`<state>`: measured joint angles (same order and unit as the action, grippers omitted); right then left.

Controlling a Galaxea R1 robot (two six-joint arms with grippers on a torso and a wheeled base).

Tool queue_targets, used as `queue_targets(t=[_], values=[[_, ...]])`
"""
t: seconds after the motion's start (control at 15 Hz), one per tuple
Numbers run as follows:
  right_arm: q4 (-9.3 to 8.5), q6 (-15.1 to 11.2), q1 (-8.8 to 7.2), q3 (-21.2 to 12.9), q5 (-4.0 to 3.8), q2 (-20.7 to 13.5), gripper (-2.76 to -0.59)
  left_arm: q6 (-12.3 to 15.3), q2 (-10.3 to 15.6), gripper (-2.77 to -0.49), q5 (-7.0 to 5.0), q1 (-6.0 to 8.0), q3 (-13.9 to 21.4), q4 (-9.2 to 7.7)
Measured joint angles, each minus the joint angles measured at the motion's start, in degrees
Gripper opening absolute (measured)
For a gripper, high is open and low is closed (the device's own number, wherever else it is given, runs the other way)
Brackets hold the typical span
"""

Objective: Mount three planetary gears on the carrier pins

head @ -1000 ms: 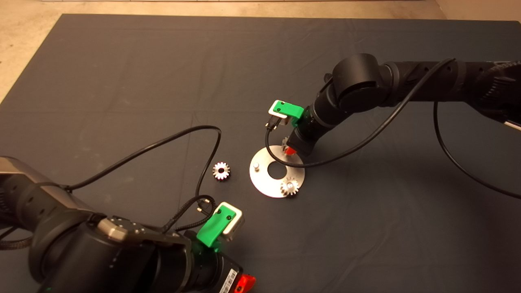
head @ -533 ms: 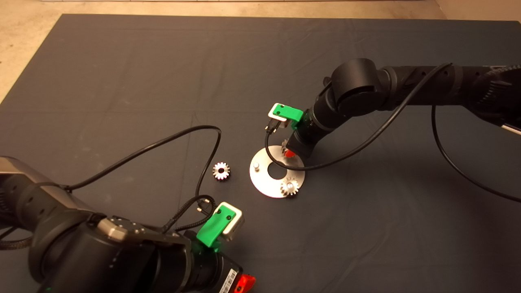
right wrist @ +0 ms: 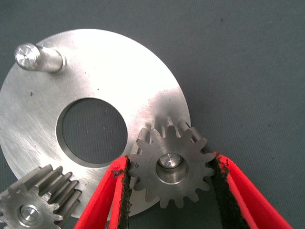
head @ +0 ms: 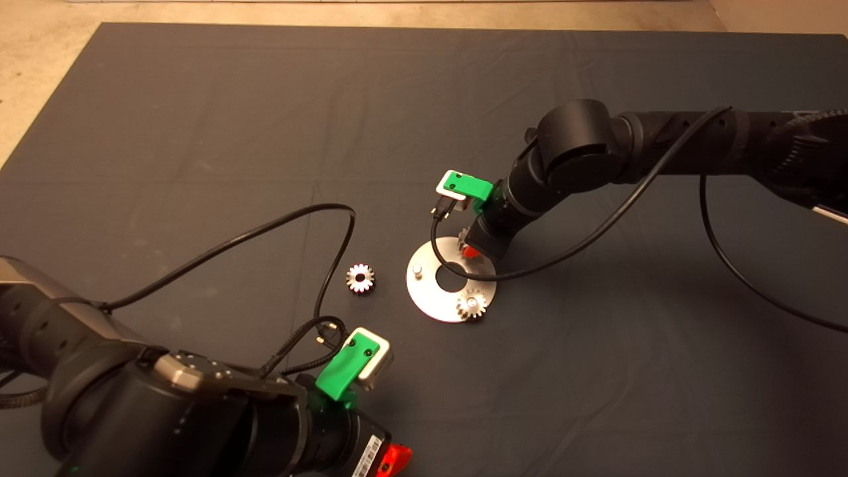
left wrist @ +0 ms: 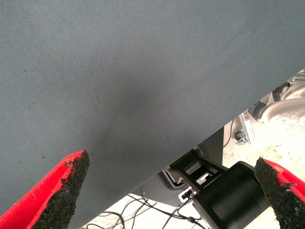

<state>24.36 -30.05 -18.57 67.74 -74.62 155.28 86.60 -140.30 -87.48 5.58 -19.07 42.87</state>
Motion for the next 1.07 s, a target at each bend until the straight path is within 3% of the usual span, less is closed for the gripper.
queue_targets(t=[0.67,1.07], values=[[0.00,0.0,0.00,0.0,-0.07,0.0,-2.25,0.0,0.0,-0.76,0.00,0.01,0.0,-0.01],[-0.07,0.2,0.00,0.0,-0.21,0.0,-1.91,0.0,0.0,-0.76,0.00,0.01,0.0,-0.01]])
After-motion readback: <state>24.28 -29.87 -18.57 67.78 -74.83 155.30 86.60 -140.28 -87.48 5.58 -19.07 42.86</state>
